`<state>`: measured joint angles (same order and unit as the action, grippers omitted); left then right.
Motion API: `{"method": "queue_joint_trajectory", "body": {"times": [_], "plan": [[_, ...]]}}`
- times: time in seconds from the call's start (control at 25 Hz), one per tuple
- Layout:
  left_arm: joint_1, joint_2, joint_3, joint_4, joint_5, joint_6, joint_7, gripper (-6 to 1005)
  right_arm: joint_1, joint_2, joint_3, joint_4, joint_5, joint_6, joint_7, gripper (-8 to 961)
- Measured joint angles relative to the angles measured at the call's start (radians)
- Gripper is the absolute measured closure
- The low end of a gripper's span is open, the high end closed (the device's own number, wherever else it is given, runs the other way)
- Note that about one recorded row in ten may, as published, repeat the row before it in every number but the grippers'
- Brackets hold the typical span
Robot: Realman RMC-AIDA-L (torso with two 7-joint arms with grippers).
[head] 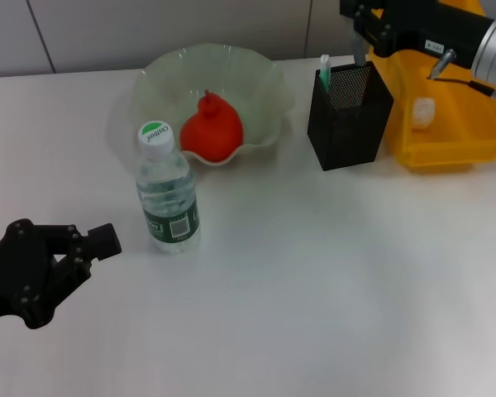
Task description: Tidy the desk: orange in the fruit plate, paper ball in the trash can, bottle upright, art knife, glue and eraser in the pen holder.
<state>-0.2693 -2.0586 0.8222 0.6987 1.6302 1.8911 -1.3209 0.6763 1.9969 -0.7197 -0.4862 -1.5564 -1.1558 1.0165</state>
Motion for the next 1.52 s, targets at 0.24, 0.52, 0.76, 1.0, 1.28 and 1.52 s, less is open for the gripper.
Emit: {"method": "queue_joint_trajectory", "body": {"times": [0.24, 0.52, 0.76, 1.0, 1.28, 1.52], "plan": [[0.001, -0.001, 0.000, 0.000, 0.000, 0.001, 0.000, 1001, -0.025, 0.012, 0.002, 0.014, 0.001, 0.005, -0.009, 823], [-0.001, -0.002, 0.003, 0.001, 0.002, 0.002, 0.000, 1001, -0.055, 0.014, 0.016, 0.030, 0.002, 0.020, -0.032, 823], [0.002, -0.002, 0.003, -0.003, 0.003, 0.002, 0.003, 1001, -0.060, 0.011, 0.023, 0.032, 0.003, 0.020, -0.036, 823], [0.002, 0.000, 0.000, -0.028, 0.004, 0.004, 0.024, 1001, -0.053, 0.011, 0.027, 0.032, 0.003, 0.021, -0.030, 823], [0.004, 0.003, 0.000, -0.037, 0.004, 0.006, 0.035, 1001, -0.055, 0.014, 0.027, 0.032, 0.003, 0.021, -0.029, 822], [0.004, 0.003, 0.000, -0.038, 0.003, 0.009, 0.035, 1001, -0.062, 0.014, 0.031, 0.030, 0.003, 0.021, -0.028, 805]]}}
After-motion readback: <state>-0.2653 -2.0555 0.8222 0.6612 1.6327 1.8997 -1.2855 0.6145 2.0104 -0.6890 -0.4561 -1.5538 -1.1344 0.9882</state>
